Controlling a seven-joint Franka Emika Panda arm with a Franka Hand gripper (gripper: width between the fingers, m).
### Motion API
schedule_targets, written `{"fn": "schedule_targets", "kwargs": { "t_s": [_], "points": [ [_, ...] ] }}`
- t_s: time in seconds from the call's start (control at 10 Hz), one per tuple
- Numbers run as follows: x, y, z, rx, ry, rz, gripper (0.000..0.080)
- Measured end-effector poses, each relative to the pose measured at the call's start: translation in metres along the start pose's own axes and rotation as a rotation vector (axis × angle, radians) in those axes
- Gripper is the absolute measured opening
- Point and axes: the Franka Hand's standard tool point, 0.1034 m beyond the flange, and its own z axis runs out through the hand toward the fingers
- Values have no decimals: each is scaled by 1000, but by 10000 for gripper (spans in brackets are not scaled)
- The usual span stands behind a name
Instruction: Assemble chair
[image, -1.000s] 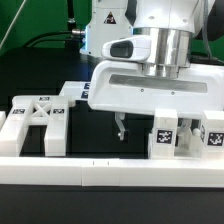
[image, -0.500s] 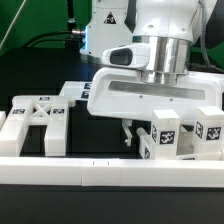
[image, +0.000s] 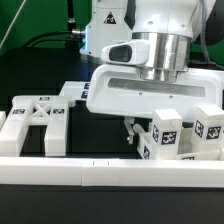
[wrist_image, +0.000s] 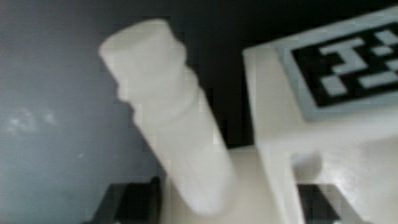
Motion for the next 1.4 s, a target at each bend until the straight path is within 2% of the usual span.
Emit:
{"fn": "schedule_targets", "kwargs": {
  "t_s": [0.1, 0.2, 0.3, 0.4, 0.5, 0.6, 0.7, 0.8, 0.9, 1.0, 1.1, 1.2, 1.3, 1.4],
  "points": [
    [3, 7, -12, 2, -8, 1, 315],
    [5, 16, -28, 7, -17, 10, 256],
    [6, 25, -40, 10, -33, 25, 124],
    [8, 28, -49, 17, -52, 36, 124],
    [12, 28, -54, 20, -40, 39, 35],
    [9, 28, -50, 18, -52, 37, 26],
    [2, 26, -49, 29, -137, 40, 26],
    [2, 25, -51, 39, -203, 43, 13],
    [9, 26, -50, 35, -172, 43, 119],
    [5, 25, -48, 34, -176, 38, 119],
    [3, 21, -44, 33, -174, -4, 255],
    [5, 17, -43, 31, -148, -65, 437],
    [12, 19, -43, 26, -83, -152, 574],
    [11, 20, -43, 26, -81, -150, 574]
  ]
}}
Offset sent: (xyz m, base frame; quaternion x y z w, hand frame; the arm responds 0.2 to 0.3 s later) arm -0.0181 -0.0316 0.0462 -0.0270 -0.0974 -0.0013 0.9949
